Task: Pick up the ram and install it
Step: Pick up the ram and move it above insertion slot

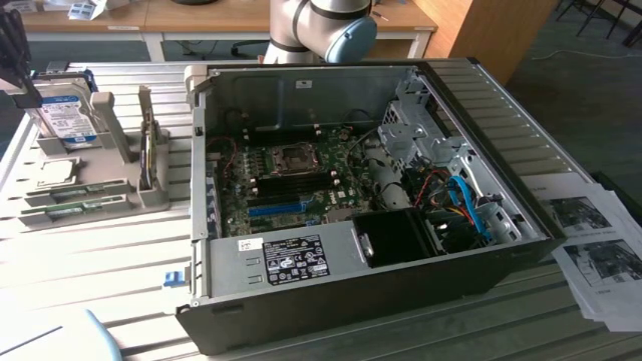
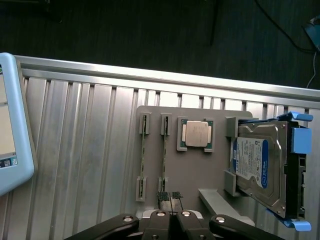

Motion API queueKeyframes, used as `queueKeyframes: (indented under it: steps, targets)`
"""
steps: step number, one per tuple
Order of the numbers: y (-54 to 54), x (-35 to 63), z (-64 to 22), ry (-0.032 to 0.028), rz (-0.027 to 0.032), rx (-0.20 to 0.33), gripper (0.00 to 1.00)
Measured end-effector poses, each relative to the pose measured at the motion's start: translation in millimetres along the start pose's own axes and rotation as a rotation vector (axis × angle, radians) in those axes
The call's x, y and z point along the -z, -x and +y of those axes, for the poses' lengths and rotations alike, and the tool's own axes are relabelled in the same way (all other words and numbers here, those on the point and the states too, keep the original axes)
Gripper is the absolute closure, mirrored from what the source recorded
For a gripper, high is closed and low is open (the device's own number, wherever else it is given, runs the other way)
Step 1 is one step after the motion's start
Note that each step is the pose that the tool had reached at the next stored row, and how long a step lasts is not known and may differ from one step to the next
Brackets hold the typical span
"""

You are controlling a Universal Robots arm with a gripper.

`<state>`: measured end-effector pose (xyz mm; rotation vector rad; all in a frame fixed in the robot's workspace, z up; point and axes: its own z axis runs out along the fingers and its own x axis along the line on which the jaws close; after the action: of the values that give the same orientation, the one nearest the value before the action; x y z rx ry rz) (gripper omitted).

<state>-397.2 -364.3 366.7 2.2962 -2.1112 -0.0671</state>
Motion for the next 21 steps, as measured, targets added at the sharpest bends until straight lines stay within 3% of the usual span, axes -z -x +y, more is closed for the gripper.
queueKeyframes:
  steps: [2,9,10,12,13,21]
  targets:
    - [0.0,0.0,0.0,0.0,0.0001,0.0,0.85]
    - [0.0,0.0,0.0,0.0,0.0,0.0,0.84]
    - [0.0,0.0,0.0,0.0,0.0,0.0,0.78]
    - [0.0,0.0,0.0,0.0,0.0,0.0,0.78]
    - [0.0,0.0,0.0,0.0,0.0,0.0,0.71]
    - [0.0,-0.8,0.0,-0.0001,0.0,0.0,0.71]
